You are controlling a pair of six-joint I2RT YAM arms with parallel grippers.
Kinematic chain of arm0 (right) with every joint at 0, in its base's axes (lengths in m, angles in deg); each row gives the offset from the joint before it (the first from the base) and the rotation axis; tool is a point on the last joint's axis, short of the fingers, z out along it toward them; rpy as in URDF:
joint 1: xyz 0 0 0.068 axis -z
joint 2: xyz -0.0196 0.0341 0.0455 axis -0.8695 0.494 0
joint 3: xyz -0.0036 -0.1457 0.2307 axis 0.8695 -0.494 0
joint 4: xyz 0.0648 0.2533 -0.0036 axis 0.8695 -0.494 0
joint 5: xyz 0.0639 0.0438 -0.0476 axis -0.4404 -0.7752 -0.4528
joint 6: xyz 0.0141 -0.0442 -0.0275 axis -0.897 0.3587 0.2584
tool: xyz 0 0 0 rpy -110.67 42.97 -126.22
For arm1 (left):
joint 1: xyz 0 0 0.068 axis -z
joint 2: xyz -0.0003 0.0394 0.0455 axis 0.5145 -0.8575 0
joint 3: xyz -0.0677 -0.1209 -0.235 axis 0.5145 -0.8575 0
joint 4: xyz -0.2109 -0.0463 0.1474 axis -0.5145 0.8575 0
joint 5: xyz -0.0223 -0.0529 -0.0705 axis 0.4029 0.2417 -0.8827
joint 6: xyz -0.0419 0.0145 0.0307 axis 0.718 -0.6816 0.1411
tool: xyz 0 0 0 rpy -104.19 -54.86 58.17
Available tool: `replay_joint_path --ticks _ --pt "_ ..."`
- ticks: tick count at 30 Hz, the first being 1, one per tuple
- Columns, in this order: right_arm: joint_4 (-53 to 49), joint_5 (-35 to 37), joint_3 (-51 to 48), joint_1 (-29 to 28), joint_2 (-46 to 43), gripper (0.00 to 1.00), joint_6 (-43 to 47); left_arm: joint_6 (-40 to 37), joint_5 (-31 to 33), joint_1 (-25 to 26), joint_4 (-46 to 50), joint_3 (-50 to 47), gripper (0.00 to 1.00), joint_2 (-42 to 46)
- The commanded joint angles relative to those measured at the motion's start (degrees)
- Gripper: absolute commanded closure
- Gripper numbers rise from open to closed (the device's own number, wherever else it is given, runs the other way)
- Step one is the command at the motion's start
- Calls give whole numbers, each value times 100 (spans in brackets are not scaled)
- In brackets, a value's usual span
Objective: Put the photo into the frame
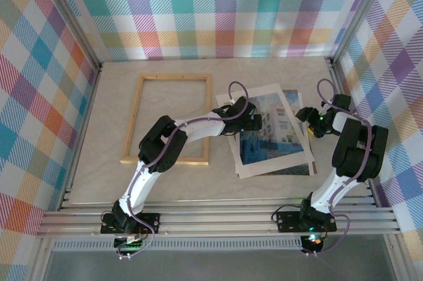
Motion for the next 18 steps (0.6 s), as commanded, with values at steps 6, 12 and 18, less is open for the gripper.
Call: replay_joint_path --ticks 6,12,18 --pt "31 137 -121 -151 -199 29 74 37 -42 -82 574 -170 0 -131" --pt "-123 507 -142 -180 -612 25 195 37 -52 -77 590 -168 0 -123" --pt "-67 471 -148 -354 -447 25 232 77 -59 -67 583 -147 0 -161"
